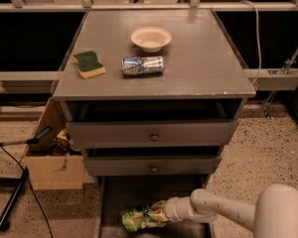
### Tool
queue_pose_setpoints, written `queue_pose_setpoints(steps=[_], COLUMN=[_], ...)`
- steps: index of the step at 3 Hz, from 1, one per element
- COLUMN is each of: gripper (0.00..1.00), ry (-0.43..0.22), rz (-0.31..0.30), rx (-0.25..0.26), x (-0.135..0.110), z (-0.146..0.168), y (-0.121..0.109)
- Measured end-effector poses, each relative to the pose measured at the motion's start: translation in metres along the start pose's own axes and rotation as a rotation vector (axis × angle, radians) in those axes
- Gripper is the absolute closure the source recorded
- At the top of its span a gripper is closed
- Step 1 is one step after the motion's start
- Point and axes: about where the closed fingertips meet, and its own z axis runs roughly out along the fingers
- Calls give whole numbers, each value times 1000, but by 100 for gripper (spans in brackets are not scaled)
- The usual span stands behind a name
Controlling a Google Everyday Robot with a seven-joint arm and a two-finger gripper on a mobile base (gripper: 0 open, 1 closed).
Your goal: Pick green rice chip bag from bottom drawer and place on counter
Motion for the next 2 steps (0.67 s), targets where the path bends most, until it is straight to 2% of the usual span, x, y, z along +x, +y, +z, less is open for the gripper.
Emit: queue_pose_setpoints(steps=[1,2], gripper=[100,100], ry=[-32,-56], rz=[-76,-145], rx=[9,39], x=[-26,-50], z=[-41,-83], y=[22,36])
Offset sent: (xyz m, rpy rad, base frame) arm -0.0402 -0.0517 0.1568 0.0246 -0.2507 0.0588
